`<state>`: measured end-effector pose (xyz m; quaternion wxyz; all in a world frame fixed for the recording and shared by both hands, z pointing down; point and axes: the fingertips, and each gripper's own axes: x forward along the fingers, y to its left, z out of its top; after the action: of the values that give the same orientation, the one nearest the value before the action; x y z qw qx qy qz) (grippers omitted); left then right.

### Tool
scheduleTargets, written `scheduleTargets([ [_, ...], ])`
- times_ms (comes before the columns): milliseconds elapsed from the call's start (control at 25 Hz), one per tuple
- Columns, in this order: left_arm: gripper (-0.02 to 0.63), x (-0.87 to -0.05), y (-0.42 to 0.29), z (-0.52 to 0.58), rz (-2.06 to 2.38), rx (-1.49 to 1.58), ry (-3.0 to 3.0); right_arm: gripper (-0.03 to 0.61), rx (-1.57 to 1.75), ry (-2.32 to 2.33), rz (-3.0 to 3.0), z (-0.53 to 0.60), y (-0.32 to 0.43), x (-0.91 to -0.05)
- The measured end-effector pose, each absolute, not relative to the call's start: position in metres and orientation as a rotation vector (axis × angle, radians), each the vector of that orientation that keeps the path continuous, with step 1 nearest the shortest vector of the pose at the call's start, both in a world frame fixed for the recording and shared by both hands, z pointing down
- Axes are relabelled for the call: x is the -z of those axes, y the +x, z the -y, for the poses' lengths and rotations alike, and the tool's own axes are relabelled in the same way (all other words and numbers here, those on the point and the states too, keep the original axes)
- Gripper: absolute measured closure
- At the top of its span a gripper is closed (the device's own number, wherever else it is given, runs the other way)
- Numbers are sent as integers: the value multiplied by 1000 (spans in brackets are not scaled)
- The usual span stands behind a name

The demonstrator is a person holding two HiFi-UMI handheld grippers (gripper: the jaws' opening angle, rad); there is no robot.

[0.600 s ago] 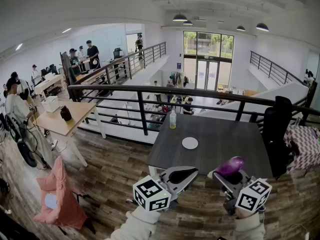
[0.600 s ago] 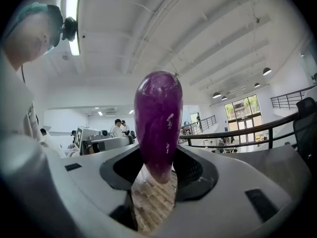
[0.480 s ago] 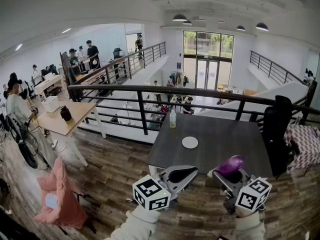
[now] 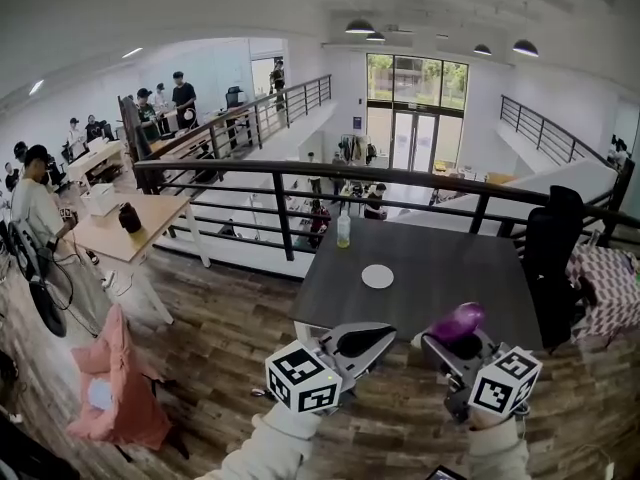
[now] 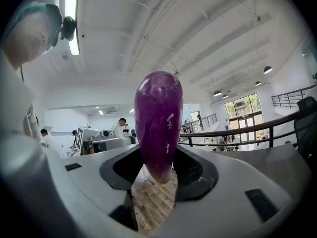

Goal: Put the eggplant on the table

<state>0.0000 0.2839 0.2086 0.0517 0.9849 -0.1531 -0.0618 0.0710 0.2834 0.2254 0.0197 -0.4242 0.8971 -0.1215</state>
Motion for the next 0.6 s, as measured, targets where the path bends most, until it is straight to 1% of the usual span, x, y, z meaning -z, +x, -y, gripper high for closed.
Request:
scheduleTargets([
  [480,607,-196,20,-285,544,190,3012,382,425,-1221,-2752,-283,101,-209],
  [600,607,-206,31,-287,567,168,2987,382,460,-1190,-2763,-287,108,-217],
])
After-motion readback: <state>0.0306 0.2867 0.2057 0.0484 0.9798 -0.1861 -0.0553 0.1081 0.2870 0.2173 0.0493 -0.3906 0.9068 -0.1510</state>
